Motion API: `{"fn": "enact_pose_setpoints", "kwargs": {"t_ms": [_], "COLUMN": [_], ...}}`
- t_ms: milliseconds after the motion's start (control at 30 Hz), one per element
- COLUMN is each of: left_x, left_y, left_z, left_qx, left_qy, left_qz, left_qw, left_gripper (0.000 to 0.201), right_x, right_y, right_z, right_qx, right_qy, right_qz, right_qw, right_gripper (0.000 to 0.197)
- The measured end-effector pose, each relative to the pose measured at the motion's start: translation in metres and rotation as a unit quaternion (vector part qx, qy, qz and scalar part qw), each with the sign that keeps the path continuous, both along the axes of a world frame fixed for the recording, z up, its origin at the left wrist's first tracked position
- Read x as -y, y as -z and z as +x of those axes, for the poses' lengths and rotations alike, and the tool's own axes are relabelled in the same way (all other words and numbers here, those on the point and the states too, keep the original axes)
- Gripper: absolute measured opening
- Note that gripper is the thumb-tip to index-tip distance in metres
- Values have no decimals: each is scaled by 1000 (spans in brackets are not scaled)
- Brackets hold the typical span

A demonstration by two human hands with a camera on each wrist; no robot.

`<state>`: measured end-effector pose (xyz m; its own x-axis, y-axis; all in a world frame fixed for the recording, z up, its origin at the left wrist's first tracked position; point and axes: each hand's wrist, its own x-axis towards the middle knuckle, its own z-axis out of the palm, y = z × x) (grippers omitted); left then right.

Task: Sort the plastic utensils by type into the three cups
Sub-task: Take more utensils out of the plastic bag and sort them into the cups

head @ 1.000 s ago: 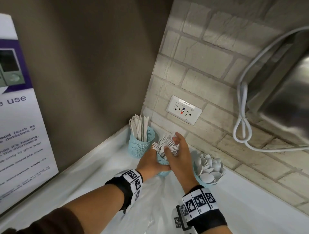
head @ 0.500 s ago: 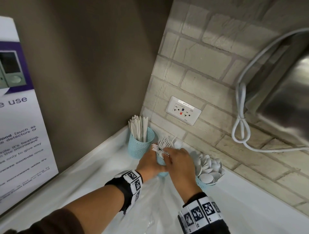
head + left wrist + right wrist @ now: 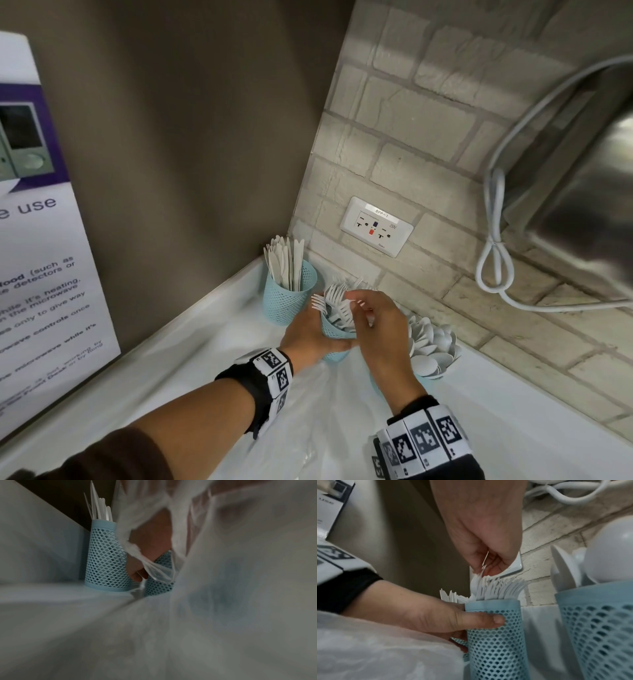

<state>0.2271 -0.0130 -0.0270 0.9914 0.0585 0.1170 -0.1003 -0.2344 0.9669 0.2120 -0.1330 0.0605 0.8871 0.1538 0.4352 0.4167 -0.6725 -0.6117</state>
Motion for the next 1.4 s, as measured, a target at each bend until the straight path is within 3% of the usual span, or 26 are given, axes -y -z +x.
{"fn": "enact_pose_setpoints", "kwargs": {"t_ms": [167, 300, 367, 533, 633, 833, 933, 1033, 1167, 1300, 1400], "left_x": [0, 0, 1, 0, 0, 1, 0, -1, -1, -1, -1], "left_y": [2, 2, 2, 1, 1, 3, 4, 7, 7, 7, 5], "left_z": [1, 2, 2, 1, 1, 2, 2, 4, 3, 4, 3], "left_qx": [-3, -2, -4, 1, 0, -1, -5, -8, -8, -5, 0], "left_qy": [-9, -6, -9, -16, -16, -16, -14, -5, -1, -6, -6], "left_qz": [15, 18, 27, 41, 32, 39, 42, 31, 23, 32, 44], "left_qw": [1000, 1000, 1000, 999, 999, 999, 999, 999, 1000, 999, 999], "left_gripper": [79, 87, 86, 76, 79, 81, 81, 85, 86, 91, 91], "right_x": [0, 8, 15, 25, 22, 17, 14, 14, 17, 18, 20], "right_y": [3, -4, -6, -5, -6, -9, -11, -11, -3, -7, -7], "right_z": [-2, -4, -4, -10, -13, -11, -10, -5, 0, 2, 7], "right_qx": [-42, 44, 33, -111, -113, -110, -71, -29, -32, 38, -58], "right_qy": [-47, 12, 37, 34, 50, 81, 75, 55, 1, 56, 106], "right_qz": [-141, -4, 23, -130, -208, -260, -183, -87, -151, -51, -131], "right_qw": [988, 999, 998, 985, 970, 956, 978, 994, 988, 996, 984], "right_gripper": [45, 32, 22, 30, 20, 18, 15, 27, 36, 32, 31]}}
